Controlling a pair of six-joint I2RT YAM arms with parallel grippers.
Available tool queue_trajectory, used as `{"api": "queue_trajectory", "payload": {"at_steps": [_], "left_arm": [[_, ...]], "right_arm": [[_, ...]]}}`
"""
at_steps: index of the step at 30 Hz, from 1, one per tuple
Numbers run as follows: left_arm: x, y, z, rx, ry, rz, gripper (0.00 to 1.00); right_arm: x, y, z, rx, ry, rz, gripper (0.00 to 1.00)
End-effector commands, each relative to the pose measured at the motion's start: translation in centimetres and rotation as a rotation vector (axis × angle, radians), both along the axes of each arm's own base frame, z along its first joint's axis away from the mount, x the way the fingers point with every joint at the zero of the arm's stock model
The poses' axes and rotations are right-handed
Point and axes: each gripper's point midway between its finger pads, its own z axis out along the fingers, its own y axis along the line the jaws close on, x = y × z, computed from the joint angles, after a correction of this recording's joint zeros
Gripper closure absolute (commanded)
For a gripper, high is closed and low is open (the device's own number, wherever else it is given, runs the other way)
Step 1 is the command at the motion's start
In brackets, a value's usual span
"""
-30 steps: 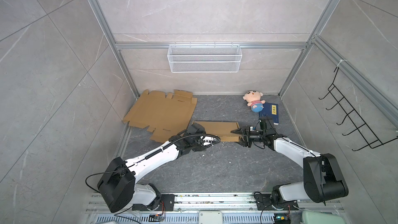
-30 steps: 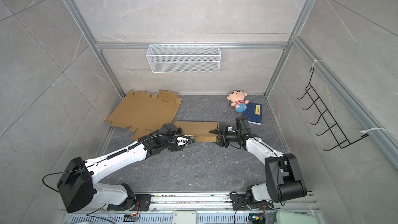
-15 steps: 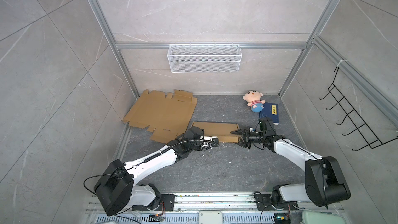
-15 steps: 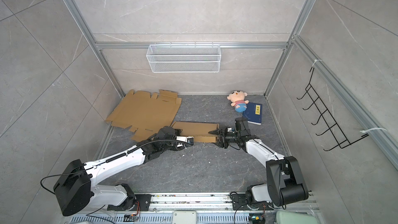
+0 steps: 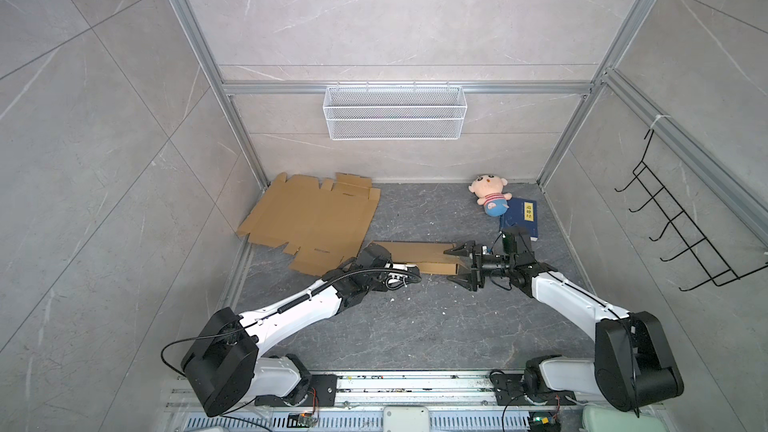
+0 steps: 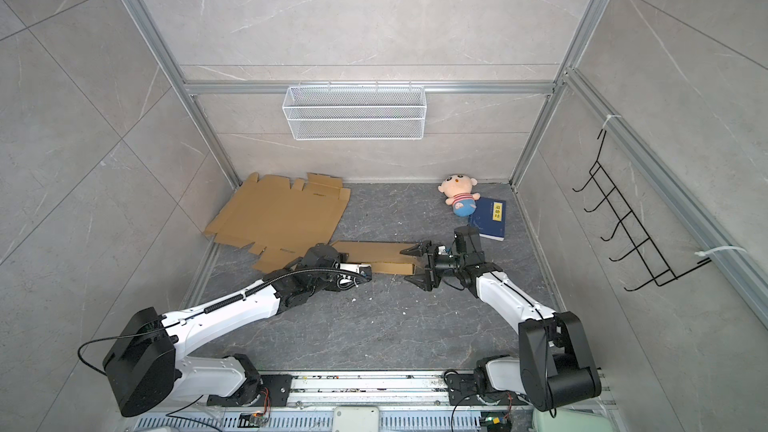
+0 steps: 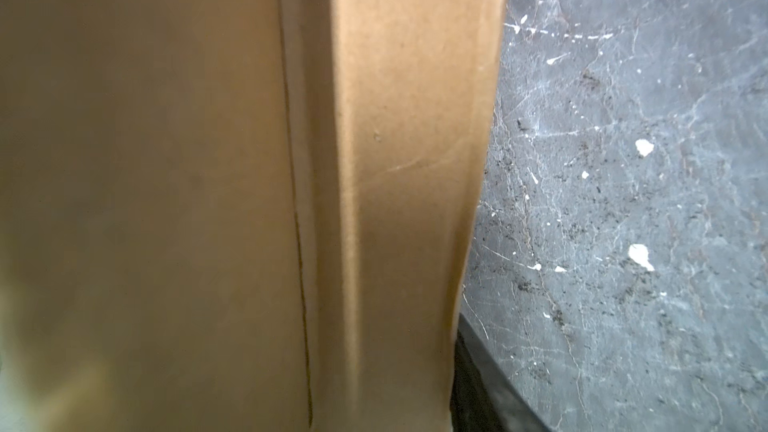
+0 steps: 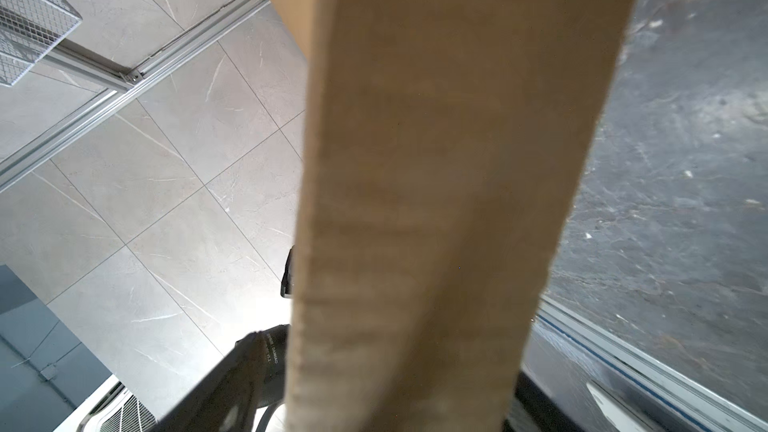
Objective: Fold the paper box
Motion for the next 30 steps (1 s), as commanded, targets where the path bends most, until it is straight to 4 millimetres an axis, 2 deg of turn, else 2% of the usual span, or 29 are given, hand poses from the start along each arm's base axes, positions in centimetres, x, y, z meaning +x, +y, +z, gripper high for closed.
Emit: {"api": "queue_trajectory", "payload": {"at_steps": [1,8,9,11,14,16,17,20,24,30], "left_arm": [[0.9,-0.2,3.1,-0.053,-0.021,0.031,0.55],[-0.7,0.0,3.2,-0.031,0.201,0.071,0.56],[-1.1,0.3,2.7,-0.013,0.249,0.082,0.56],[-1.4,0.1,3.1,-0.016,0.311,0.108,0.56],[-2.7,0.2,3.2,-0.012,0.453,0.126,0.56],[-3.8,0.4,3.1,0.008,0.569,0.141,0.55],[-4.1,0.6,3.0,0.024,0.623,0.151,0.55],[-4.6,0.3,2.6,0.040,0.710,0.159,0.55],[-4.3,-0.6,1.5,0.042,0.749,0.143,0.55],[-4.0,-1.7,0.2,0.074,0.825,0.134,0.55]], "right_arm": [[-0.5,-0.6,1.0,0.015,-0.041,-0.003,0.16],[0.6,-4.4,3.1,-0.044,-0.174,-0.058,0.11],[0.7,-4.9,3.5,-0.075,-0.217,-0.052,0.11],[1.4,-5.8,4.8,-0.128,-0.342,-0.035,0.12],[1.5,-7.9,5.1,-0.355,-0.536,-0.013,0.14],[1.5,-8.5,5.6,-0.425,-0.660,-0.029,0.13],[1.4,-8.6,6.0,-0.439,-0.729,-0.038,0.13],[0.7,-8.9,5.3,-0.492,-0.838,-0.044,0.12],[0.3,-8.3,3.8,-0.547,-0.880,0.025,0.13],[2.0,-6.4,3.2,-0.624,-0.933,0.117,0.16]]}}
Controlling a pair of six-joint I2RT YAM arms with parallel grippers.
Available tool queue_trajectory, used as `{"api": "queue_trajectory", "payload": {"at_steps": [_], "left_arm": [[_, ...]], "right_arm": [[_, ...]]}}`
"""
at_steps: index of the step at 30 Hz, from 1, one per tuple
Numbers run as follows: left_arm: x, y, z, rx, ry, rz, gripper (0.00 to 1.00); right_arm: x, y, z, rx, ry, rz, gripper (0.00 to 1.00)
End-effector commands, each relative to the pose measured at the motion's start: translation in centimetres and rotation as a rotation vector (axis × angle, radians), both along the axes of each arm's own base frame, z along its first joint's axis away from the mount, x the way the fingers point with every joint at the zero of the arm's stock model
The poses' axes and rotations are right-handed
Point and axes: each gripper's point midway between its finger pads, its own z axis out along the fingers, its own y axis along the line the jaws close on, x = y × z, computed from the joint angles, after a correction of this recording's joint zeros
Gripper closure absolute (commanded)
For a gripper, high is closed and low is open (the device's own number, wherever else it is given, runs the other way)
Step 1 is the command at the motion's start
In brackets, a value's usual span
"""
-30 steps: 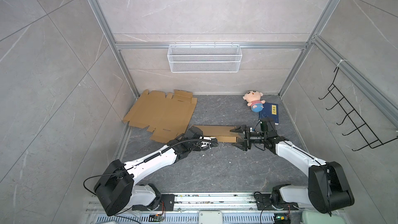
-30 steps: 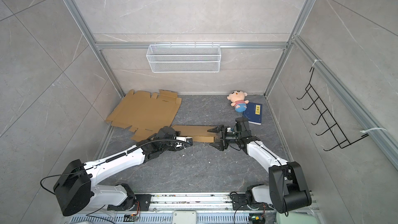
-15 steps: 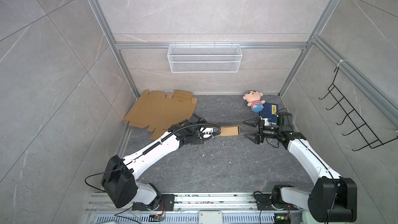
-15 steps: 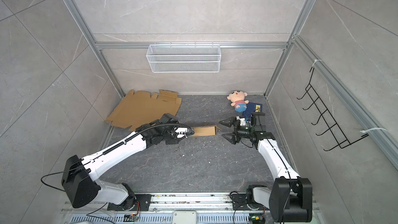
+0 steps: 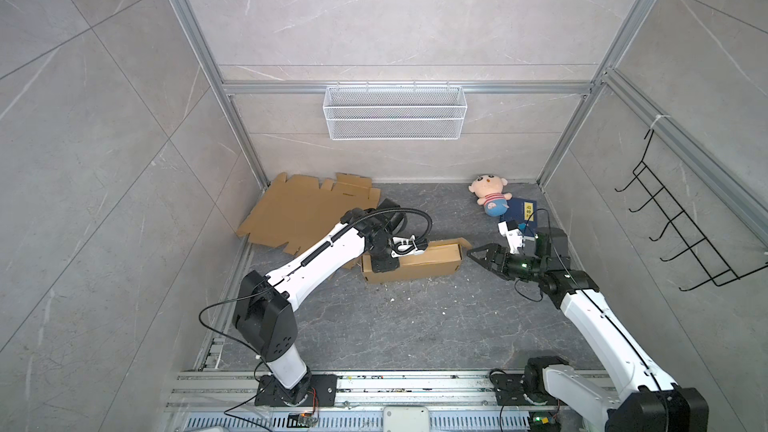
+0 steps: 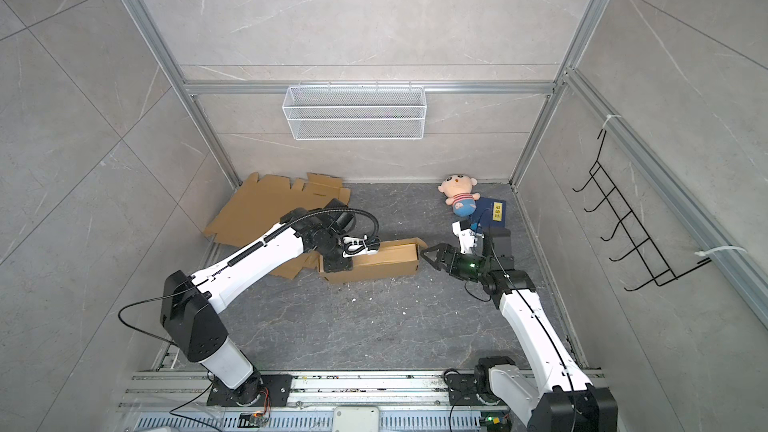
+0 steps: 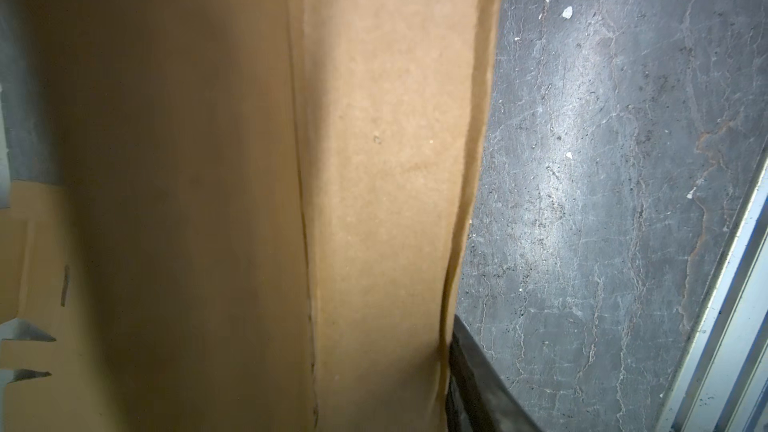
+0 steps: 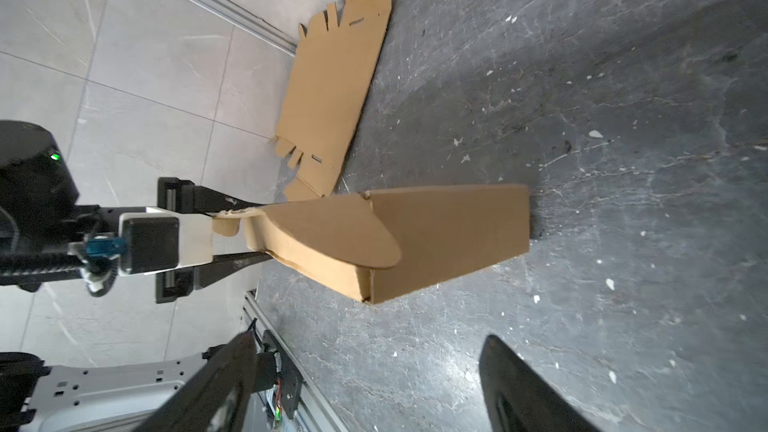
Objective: Fold the paper box
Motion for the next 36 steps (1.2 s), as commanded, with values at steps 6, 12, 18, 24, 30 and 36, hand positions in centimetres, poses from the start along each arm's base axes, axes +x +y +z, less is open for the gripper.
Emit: {"api": "queue_trajectory", "payload": {"at_steps": [6,12,18,24,30,36], "left_arm": [[-2.0,-0.3,-2.8,0.036,0.187,-0.015,0.55],[-1.2,-0.9,-3.7,0.044,0.196,-0.028,0.56],[-0.7,-1.4,-4.6,0.049,0.203,-0.031,0.55],[-0.3,-1.3,-5.0,0.052,0.197,-0.029,0.56],[-0.3,-1.3,-4.9,0.048,0.190,-0.034,0.56],[-0.2,-1.4,-4.7,0.043,0.186,-0.038,0.56]], "right_arm": [[3.6,1.4,-1.2,-0.180,-0.089,0.035,0.19],[5.4,0.8,-4.4,-0.218,-0.035,-0.035,0.24],[4.1,-0.1,-8.3,-0.368,0.060,0.002,0.30],[4.0,0.6,-0.4,-0.351,-0.074,0.064,0.27],[3.3,-1.7,0.8,-0.578,-0.083,0.139,0.32],[4.0,-1.2,1.4,-0.667,-0.121,0.199,0.42]]}}
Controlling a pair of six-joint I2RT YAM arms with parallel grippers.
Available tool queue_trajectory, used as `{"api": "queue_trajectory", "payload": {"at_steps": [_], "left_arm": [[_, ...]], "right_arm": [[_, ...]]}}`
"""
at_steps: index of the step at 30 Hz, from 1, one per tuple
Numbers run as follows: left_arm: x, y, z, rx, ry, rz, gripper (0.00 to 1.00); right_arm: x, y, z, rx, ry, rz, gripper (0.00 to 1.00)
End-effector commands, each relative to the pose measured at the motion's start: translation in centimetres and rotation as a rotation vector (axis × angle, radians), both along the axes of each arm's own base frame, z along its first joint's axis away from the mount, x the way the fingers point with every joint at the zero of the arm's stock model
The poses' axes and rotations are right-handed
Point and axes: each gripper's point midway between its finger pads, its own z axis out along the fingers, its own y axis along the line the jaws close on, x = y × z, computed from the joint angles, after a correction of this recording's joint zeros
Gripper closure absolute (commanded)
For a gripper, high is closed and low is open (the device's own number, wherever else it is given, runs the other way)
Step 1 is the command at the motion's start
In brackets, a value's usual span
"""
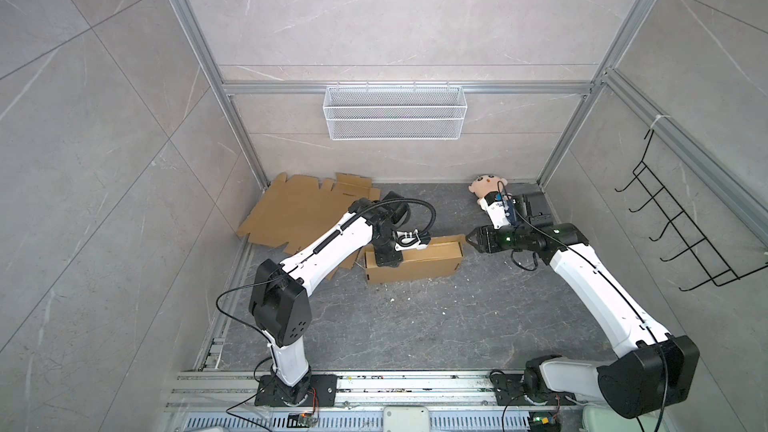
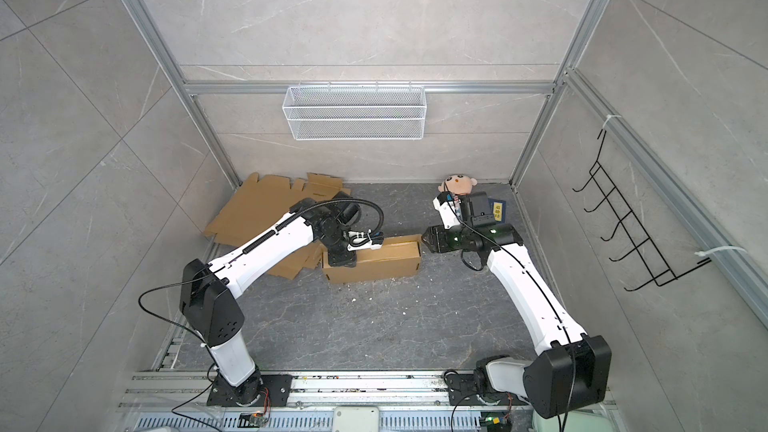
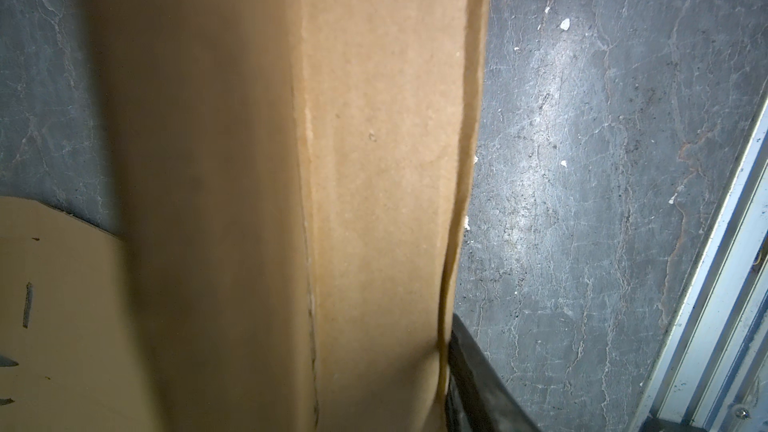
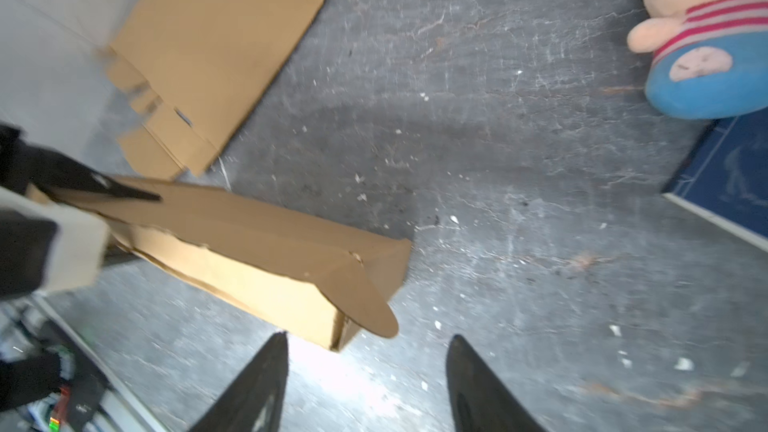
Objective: Fold the paper box
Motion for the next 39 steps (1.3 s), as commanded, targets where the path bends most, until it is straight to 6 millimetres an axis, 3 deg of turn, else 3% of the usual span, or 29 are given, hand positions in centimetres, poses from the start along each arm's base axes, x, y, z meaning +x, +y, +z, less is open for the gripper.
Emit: {"api": "queue_trajectory", "payload": {"at_steps": [1,8,15,21,29,39], "left_arm": [[-1.3,-0.7,-4.3,0.023,0.123,-0.037,0.56],[-1.3,-0.7,-4.3,0.023,0.125,-0.035,0.57],[-1.2,-0.7,-4.3,0.021,0.119,-0.035,0.57],[-1.3,-0.8,-4.2,0.016,0.122,-0.035,0.58],[-1.2,-1.0,-4.2,0.012,0.124,-0.033,0.58],[-0.8,-1.1,-4.0,0.014,0.110,-0.026,0.58]], "right_arm": [[-0.6,0.1,-0.9,-0.106,0.037,0.064,0.44],[0.7,0.9,-2.1,-0.196,0.053,0.068,0.56],[1.3,1.5,-1.6,-0.180,0.045,0.056,0.81],[1.3,2.3,-1.1,-0.131,0.051,0.036,0.92],[1.1,3.4,-1.6,-0.103,0.084,0.008,0.98],[1.0,3.3,-4.1,-0.072,0.104,-0.053,1.00]]}}
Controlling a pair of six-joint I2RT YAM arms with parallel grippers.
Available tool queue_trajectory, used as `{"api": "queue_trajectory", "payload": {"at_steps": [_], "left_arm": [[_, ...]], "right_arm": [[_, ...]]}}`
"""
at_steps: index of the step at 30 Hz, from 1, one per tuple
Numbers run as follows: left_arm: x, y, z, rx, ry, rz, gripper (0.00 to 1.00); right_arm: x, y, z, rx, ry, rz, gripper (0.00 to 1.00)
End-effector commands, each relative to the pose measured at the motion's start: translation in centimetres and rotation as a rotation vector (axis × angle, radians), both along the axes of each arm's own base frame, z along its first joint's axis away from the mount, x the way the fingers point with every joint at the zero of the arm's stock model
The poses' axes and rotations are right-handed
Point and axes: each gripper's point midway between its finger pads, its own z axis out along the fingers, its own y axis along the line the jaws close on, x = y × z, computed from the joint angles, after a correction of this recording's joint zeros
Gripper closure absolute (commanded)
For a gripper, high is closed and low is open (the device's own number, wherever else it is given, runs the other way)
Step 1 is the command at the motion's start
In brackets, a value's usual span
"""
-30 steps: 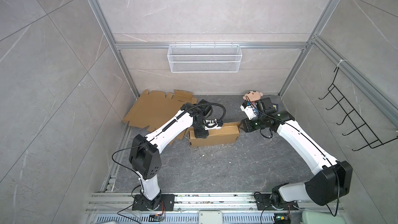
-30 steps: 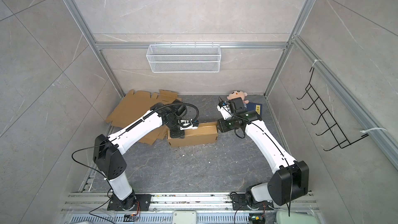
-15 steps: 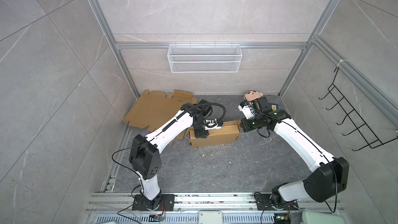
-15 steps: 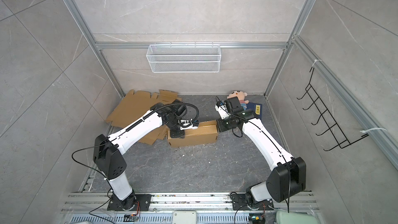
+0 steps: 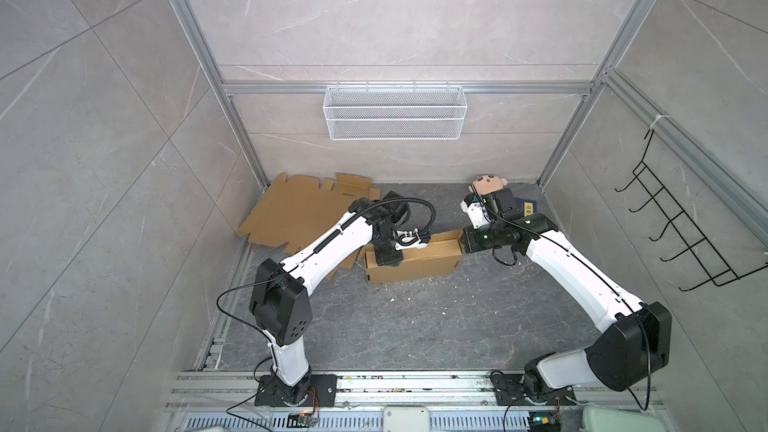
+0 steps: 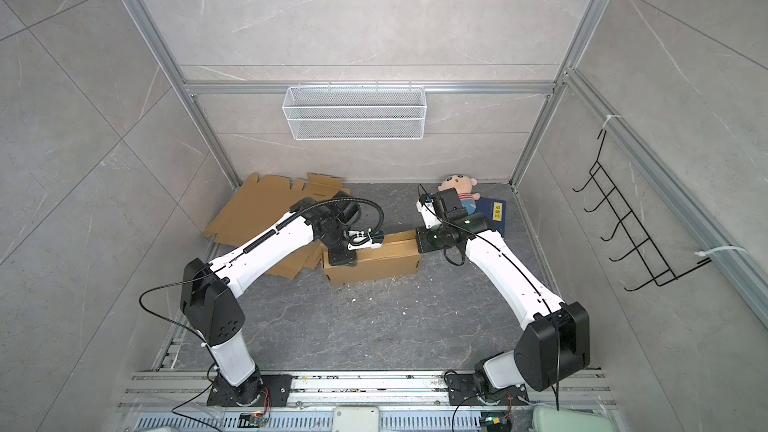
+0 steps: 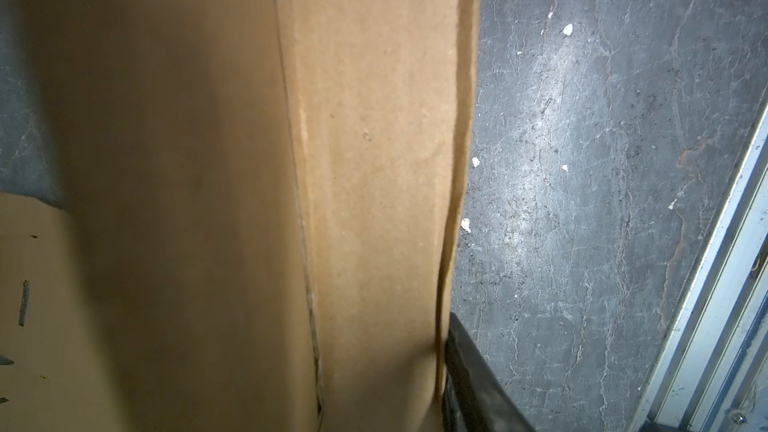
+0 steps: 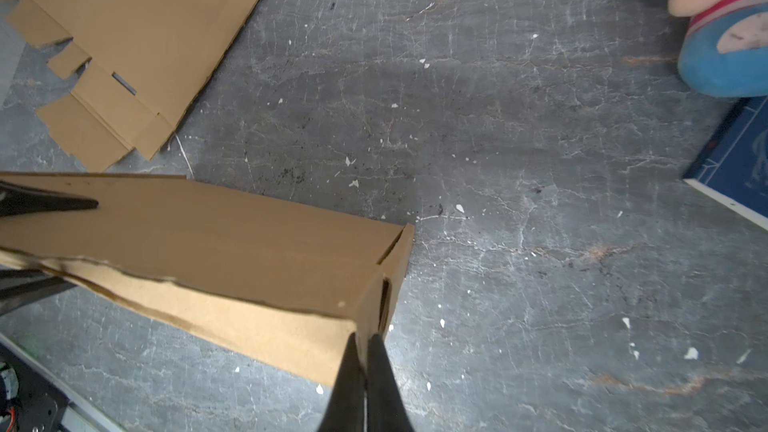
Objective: Fold the paper box
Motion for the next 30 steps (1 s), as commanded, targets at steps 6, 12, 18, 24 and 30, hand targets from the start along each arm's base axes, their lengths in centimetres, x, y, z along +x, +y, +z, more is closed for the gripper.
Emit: {"api": "queue_trajectory", "payload": {"at_steps": [6,12,18,24,30], "left_arm": [[0.3,-0.7,-3.7,0.042,0.053,-0.020,0.52],[2.6,0.0,-2.6,0.063,-0.027,0.025,0.43],[3.9,-0.5,0.4,0.001,-0.078,0.068,0.32],[3.4,-2.1,4.7,-0.180,-0.104,0.082,0.26],[4.3,-0.7,9.4,-0.367,-0.164,0.247,0.25]], "right_arm": [[-0.7,0.0,-2.8,-0.010,0.049,-0.015,1.00],[-0.7,-0.2,-2.6,-0.032,0.045,-0.009,1.00],[-0.7,-0.4,-2.7,-0.040,0.045,-0.011,1.00],[-0.8,-0.4,-3.1,-0.038,0.052,-0.016,1.00],[-0.9,-0.5,-3.4,-0.040,0.062,-0.029,1.00]]}}
